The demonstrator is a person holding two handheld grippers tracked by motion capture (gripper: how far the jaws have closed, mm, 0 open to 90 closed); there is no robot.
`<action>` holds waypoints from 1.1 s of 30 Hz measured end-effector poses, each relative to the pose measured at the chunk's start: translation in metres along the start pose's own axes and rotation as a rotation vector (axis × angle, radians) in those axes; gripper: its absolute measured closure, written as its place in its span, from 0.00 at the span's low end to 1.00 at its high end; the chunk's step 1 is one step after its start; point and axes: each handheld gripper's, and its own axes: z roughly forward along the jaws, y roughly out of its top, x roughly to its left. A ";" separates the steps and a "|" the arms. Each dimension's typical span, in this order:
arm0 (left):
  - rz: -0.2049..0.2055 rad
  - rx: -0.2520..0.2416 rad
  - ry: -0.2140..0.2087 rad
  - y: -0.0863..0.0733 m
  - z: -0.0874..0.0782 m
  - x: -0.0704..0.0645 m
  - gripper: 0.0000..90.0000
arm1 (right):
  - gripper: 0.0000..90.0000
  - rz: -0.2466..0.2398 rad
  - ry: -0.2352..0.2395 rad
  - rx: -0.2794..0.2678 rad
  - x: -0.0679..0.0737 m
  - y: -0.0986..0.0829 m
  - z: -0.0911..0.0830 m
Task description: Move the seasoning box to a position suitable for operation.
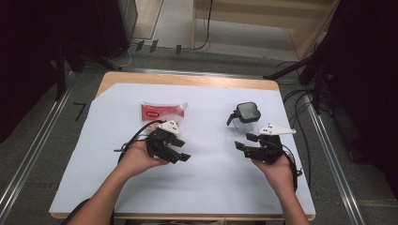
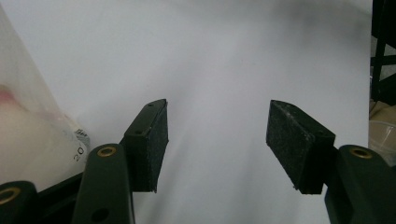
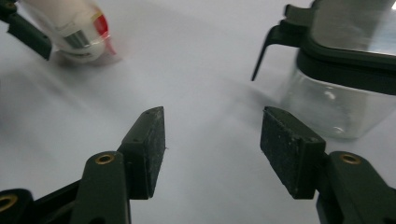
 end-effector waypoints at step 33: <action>-0.010 0.000 0.014 -0.008 -0.007 -0.001 0.44 | 0.19 0.165 -0.226 -0.070 -0.039 0.021 0.021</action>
